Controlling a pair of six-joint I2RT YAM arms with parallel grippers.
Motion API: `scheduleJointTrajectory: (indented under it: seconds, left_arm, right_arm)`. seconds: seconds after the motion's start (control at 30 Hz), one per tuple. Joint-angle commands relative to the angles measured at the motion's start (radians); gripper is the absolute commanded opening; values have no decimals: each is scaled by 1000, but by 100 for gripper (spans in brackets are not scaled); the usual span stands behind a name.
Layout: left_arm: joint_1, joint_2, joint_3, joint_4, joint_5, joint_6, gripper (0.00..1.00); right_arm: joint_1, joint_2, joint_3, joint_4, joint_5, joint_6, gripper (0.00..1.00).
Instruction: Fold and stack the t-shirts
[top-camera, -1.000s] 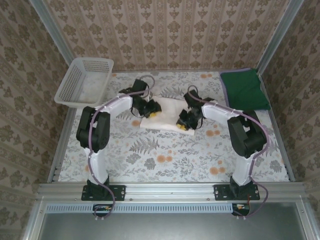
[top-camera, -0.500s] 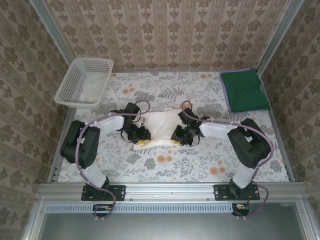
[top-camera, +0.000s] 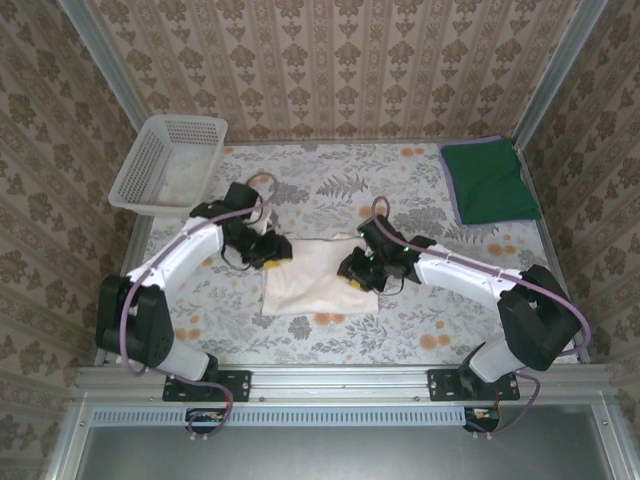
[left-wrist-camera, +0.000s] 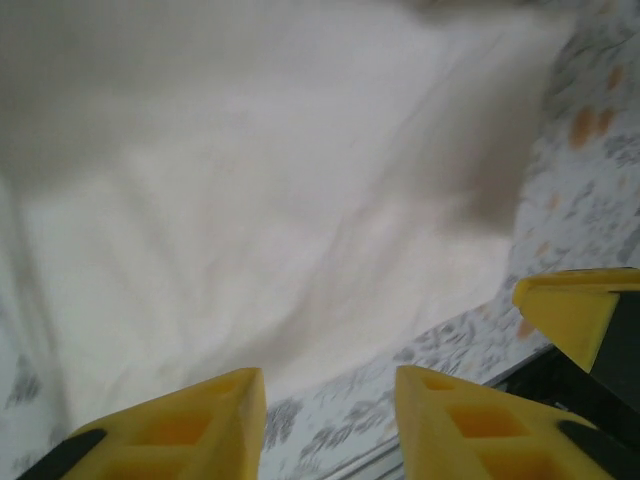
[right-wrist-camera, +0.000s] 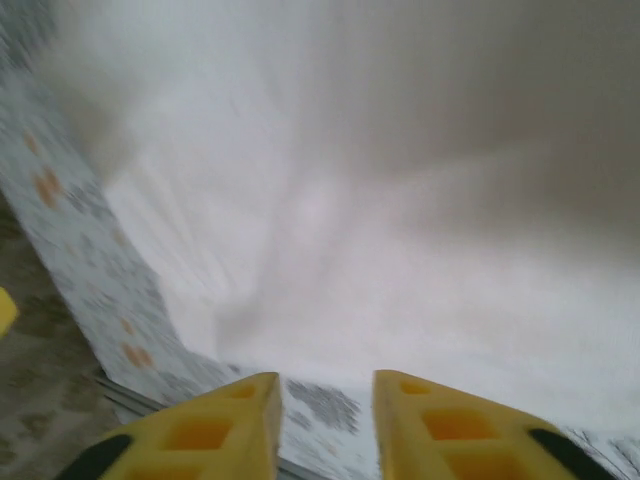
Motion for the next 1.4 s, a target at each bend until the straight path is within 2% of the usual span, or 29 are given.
scheduleJointTrajectory:
  seconds: [0.0, 0.13, 0.23, 0.43, 0.6, 0.77, 0.83, 0.9, 0.97, 1.0, 1.17, 1.23, 1.3, 1.37]
  left_arm:
    - [-8, 133, 79, 95, 42, -12, 36]
    - [-5, 307, 159, 193, 42, -27, 30]
    - [19, 413, 198, 243, -9, -42, 26]
    - [115, 469, 187, 212, -179, -82, 26]
    - [147, 477, 189, 192, -198, -87, 27]
    - [144, 392, 246, 157, -180, -103, 45]
    - [136, 329, 274, 123, -190, -104, 56]
    - [117, 258, 283, 105, -189, -104, 59]
    - [90, 196, 266, 104, -148, -104, 59]
    - [74, 172, 250, 102, -106, -106, 55]
    - [-2, 113, 101, 148, 215, -130, 36]
    - [-32, 100, -1, 257, 353, -188, 32]
    - [-52, 88, -89, 347, 399, -234, 30]
    - [-108, 110, -125, 372, 423, -238, 26]
  right_arm:
    - [-92, 86, 70, -48, 17, -44, 26]
    - [-162, 244, 185, -97, 2, -120, 20]
    - [-198, 360, 257, -107, -19, -150, 18]
    - [-267, 507, 337, -155, -50, -114, 19]
    - [-284, 503, 315, -124, -76, -61, 26]
    - [-275, 406, 322, -119, -71, -69, 40]
    - [-259, 335, 309, -117, -48, -84, 45]
    - [-231, 267, 276, -97, -43, -85, 46]
    - [-192, 202, 222, -71, -57, -57, 45]
    - [-167, 174, 189, -54, -66, -40, 42]
    - [-35, 78, 17, 54, -74, 75, 20]
    - [12, 56, -69, 147, -70, 146, 13]
    - [41, 54, -124, 208, -59, 184, 9]
    - [54, 66, -148, 232, -56, 197, 7]
